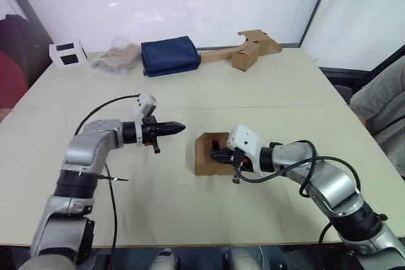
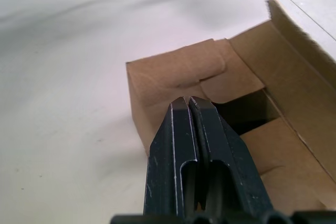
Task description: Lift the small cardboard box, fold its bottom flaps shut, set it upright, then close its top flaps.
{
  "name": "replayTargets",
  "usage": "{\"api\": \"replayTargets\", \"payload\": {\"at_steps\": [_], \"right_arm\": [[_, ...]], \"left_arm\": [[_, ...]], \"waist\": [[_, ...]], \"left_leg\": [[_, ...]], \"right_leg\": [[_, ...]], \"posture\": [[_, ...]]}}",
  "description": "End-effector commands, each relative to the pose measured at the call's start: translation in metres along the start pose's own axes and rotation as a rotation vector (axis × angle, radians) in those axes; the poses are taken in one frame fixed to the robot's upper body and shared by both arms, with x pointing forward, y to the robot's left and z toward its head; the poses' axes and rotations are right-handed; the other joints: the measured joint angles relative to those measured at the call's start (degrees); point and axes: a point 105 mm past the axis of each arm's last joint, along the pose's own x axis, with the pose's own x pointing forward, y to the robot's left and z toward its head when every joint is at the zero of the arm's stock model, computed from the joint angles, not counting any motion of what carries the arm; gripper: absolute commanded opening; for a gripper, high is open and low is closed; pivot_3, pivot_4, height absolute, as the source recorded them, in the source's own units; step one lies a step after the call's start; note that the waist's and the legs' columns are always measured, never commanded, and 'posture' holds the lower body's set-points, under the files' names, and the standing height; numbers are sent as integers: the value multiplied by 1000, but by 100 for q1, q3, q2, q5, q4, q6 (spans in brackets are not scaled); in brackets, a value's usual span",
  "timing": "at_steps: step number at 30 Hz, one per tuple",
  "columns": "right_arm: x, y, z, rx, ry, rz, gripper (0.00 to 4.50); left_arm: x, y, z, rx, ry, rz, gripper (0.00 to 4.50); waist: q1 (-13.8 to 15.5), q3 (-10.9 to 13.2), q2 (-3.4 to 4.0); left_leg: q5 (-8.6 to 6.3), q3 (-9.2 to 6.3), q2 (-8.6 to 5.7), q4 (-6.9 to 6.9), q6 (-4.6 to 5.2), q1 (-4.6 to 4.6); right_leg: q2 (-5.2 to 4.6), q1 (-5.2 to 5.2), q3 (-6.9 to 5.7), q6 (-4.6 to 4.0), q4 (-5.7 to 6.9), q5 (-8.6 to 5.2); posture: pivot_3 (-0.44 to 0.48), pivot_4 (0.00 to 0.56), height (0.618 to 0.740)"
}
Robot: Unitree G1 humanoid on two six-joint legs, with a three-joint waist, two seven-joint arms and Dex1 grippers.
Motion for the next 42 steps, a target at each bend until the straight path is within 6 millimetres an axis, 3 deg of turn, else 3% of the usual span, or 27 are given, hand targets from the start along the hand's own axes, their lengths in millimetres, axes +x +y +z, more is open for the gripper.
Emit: {"api": "replayTargets", "payload": {"at_steps": [1,16,23,28,34,38,42], "right_arm": [[-1,-5,9,-19,-32,-20,0],[-2,-5,14,-24,-49,-17,0],[-20,0,57,8,-307,39,0],[-23,-27,75,68,-421,-82,0],[-4,-55,50,-26,-222,-266,0],[4,-46,33,-57,-127,-220,0],[2,-18,25,-21,-112,-61,0]], "left_arm": [[6,-35,-7,2,42,-125,85],[25,-22,-28,32,66,-59,85],[25,-22,-31,30,66,-67,85],[25,-23,-30,35,67,-68,85],[25,-23,-30,35,64,-61,85],[25,-22,-29,36,62,-52,85],[24,-21,-26,34,51,-42,85]], "waist": [[-1,0,0],[9,0,0],[16,0,0],[7,0,0],[10,0,0],[8,0,1],[15,0,1]], "left_leg": [[0,0,0,-1,0,0],[0,-1,1,-2,-1,0],[0,-1,0,-2,-1,0],[0,-1,0,-2,-1,1],[1,0,0,-3,-1,3],[1,1,0,-4,-1,2],[0,0,0,-4,-1,2]], "right_leg": [[0,0,0,0,0,0],[1,0,-2,-1,-2,0],[0,3,-2,-1,-4,0],[1,2,-2,-1,-1,0],[0,2,-3,-1,-4,0],[1,0,-2,-1,-2,0],[0,2,-2,-1,-3,0]], "posture": [[0,150,740],[0,150,740],[0,150,740],[0,150,740],[0,150,740],[0,150,740],[0,150,740]]}}
